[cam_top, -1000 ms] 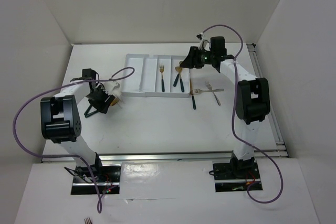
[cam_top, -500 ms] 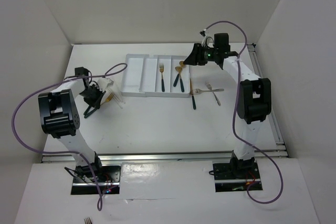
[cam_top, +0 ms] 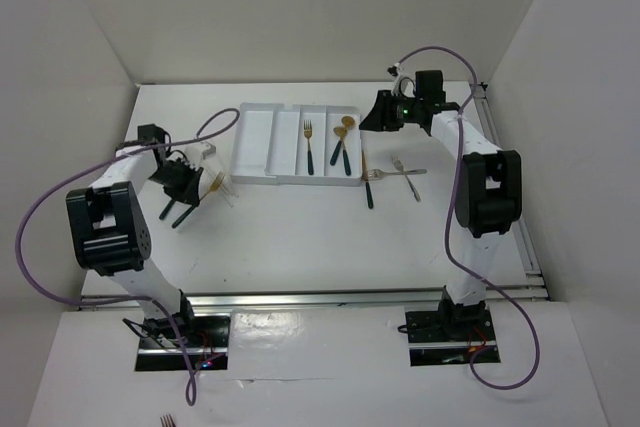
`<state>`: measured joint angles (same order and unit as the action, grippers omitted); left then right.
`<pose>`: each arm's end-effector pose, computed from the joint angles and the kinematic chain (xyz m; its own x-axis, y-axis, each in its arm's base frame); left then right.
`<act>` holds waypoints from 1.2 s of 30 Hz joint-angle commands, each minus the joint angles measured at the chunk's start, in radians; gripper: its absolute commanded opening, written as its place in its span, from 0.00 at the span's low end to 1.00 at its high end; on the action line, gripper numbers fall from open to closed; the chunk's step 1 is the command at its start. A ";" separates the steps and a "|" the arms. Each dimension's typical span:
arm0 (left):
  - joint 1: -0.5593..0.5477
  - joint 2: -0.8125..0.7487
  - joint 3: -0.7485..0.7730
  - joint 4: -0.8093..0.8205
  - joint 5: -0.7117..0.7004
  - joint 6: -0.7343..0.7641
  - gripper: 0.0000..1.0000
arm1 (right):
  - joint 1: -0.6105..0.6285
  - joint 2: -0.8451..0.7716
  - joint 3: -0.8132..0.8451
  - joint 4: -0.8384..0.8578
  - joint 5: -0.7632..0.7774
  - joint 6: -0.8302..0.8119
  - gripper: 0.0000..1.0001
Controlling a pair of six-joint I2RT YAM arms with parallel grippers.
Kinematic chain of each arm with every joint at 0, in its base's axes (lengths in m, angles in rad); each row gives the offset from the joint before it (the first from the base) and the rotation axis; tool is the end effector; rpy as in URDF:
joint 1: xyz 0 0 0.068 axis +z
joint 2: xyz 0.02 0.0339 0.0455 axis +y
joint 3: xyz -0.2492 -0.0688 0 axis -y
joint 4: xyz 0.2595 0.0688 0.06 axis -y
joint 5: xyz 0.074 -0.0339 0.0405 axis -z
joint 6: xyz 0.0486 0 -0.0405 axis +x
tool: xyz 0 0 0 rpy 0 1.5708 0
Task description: Sort the eating utensils into containers
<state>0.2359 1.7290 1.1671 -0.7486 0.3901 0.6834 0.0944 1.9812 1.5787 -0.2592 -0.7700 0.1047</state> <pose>0.3363 0.0618 0.1572 -0.8050 0.4071 -0.4316 0.4994 0.8577 -0.1224 0.4623 0.0778 0.2287 -0.6726 0.0117 -0.7399 -0.5471 0.6654 0.5079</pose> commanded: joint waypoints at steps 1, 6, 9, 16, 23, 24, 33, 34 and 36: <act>0.000 -0.138 0.095 -0.086 0.174 -0.094 0.00 | -0.013 -0.090 -0.043 0.018 0.012 -0.054 0.46; -0.050 -0.183 0.224 -0.190 0.352 -0.128 0.00 | -0.031 -0.110 -0.065 -0.035 0.023 -0.114 0.56; -0.121 -0.183 0.325 -0.172 0.489 -0.278 0.00 | -0.041 -0.110 -0.065 -0.045 0.053 -0.114 0.64; -0.410 -0.022 0.555 0.277 0.586 -0.877 0.00 | -0.070 -0.174 -0.131 -0.035 0.170 -0.092 0.96; -0.503 0.158 0.666 0.515 0.425 -1.153 0.00 | -0.128 -0.240 -0.194 -0.045 0.193 -0.083 0.97; -0.517 0.203 0.689 0.526 0.367 -1.163 0.00 | -0.128 -0.254 -0.209 -0.045 0.193 -0.083 0.97; -0.566 0.400 0.763 0.542 0.087 -1.243 0.00 | -0.174 -0.321 -0.272 -0.054 0.202 -0.063 0.97; -0.566 0.415 0.787 0.542 0.067 -1.243 0.00 | -0.174 -0.321 -0.272 -0.063 0.202 -0.054 0.97; -0.575 0.461 0.799 0.532 0.037 -1.233 0.00 | -0.174 -0.321 -0.272 -0.063 0.202 -0.054 0.97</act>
<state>-0.3180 2.1612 1.9030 -0.2668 0.5213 -0.5266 -0.0731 1.7100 1.3083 -0.3225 -0.5777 0.0402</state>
